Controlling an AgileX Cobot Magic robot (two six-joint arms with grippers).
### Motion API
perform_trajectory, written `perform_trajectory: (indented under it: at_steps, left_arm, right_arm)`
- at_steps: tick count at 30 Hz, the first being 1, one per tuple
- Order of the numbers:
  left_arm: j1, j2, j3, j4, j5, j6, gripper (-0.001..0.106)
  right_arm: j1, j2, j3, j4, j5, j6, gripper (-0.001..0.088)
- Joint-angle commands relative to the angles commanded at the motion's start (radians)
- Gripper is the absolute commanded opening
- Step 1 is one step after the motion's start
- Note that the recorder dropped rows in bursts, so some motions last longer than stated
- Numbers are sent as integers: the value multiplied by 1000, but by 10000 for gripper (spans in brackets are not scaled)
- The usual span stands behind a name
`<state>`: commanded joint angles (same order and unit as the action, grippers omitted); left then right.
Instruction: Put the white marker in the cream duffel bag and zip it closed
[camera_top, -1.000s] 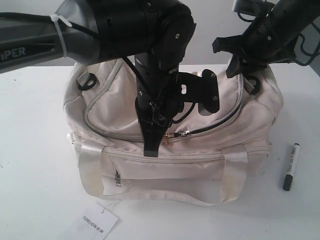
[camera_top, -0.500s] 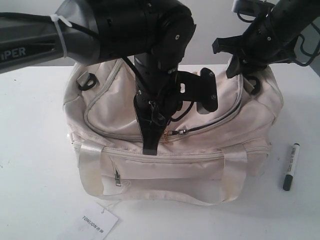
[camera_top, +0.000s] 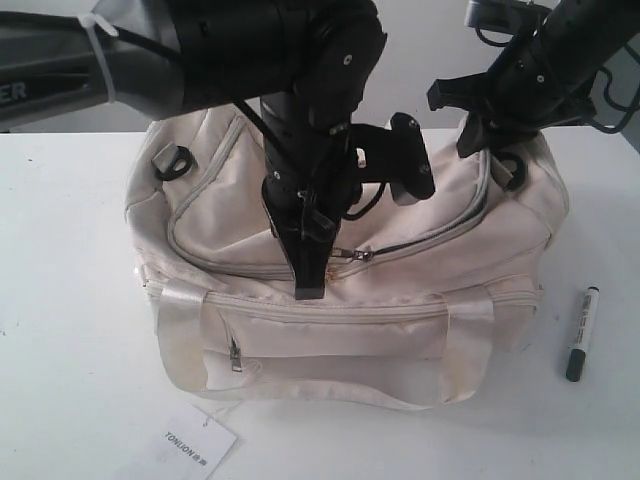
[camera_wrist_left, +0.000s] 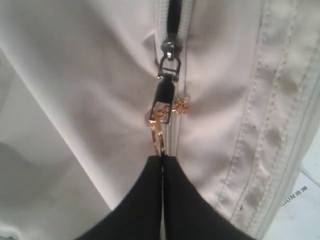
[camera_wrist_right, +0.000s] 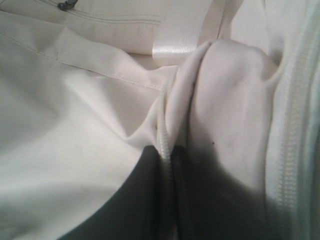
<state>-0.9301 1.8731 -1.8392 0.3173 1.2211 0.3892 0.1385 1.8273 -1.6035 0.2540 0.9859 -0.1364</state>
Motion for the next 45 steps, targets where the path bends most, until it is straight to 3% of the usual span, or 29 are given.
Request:
perform_trajectory:
  at_steps: [13, 24, 29, 36, 45]
  left_arm:
    - [0, -101, 0, 2, 0, -34, 0]
    - [2, -112, 0, 8, 0, -73, 0]
    - [43, -115, 0, -11, 0, -136, 0]
    - [127, -117, 2, -180, 0, -120, 0]
    - [199, -117, 2, -205, 0, -120, 0]
  right_arm:
    - [0, 0, 0, -49, -6, 2, 0]
    - [0, 0, 0, -71, -6, 2, 0]
    - [0, 0, 0, -71, -6, 2, 0]
    - [0, 0, 0, -71, -6, 2, 0]
    - [0, 0, 0, -71, -6, 2, 0]
